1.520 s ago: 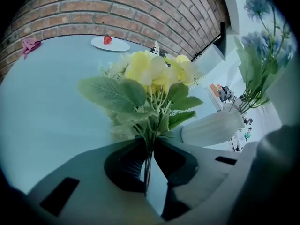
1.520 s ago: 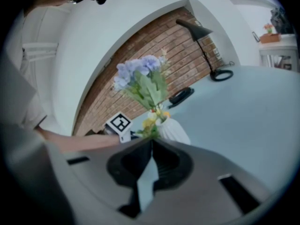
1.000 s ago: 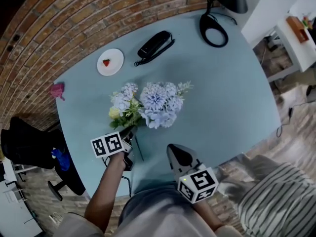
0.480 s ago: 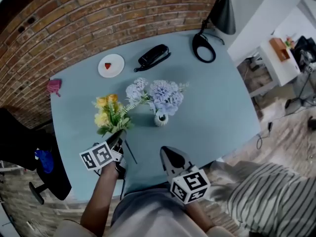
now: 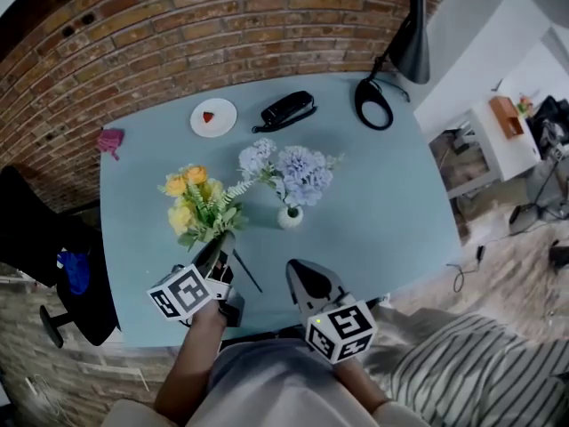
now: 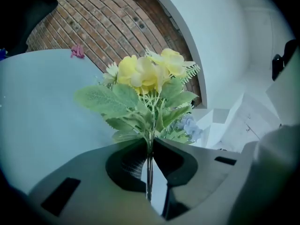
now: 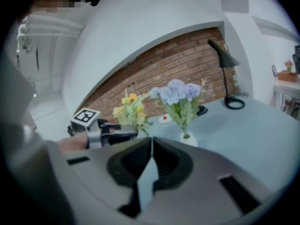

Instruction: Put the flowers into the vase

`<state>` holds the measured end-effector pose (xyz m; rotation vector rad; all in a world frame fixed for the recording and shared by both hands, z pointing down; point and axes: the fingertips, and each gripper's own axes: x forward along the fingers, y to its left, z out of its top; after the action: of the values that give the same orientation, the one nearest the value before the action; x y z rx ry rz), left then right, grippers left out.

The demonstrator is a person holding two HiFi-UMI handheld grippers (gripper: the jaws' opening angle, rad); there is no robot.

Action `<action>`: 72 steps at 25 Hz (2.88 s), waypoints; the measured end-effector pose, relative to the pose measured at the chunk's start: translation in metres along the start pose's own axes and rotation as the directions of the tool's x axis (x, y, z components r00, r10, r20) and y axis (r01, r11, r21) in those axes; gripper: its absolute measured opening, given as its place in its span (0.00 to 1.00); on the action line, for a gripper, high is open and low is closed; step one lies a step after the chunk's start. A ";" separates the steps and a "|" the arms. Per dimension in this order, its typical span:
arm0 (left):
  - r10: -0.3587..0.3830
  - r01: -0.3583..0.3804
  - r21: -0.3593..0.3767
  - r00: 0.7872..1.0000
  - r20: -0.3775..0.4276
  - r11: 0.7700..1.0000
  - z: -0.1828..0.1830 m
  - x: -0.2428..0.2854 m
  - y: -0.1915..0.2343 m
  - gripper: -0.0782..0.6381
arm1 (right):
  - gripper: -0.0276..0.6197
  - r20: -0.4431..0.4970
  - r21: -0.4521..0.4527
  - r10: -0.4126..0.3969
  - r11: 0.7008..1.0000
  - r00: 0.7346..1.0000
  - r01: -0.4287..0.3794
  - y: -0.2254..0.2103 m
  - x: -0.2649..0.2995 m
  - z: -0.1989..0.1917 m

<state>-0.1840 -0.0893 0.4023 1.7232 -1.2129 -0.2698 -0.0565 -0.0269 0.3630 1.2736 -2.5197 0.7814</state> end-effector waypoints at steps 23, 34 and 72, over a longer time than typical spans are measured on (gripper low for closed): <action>0.147 -0.117 -0.094 0.883 0.445 0.989 0.008 -0.033 -0.036 0.19 | 0.08 -0.105 -0.136 0.196 0.969 0.975 -0.209 -0.034 -0.012 0.008; 0.137 -0.115 -0.076 0.824 0.550 0.991 0.026 -0.032 -0.068 0.19 | 0.08 -0.098 -0.128 0.232 0.961 0.968 -0.243 -0.045 -0.019 0.012; 0.168 -0.228 -0.042 0.567 0.806 0.973 0.041 -0.002 -0.074 0.19 | 0.08 -0.190 -0.190 0.239 0.943 0.952 -0.274 -0.094 -0.027 0.006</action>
<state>-0.1672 -0.1096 0.3222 1.5059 -2.0860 -0.9721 0.0350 -0.0575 0.3816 0.7881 -2.5804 0.6139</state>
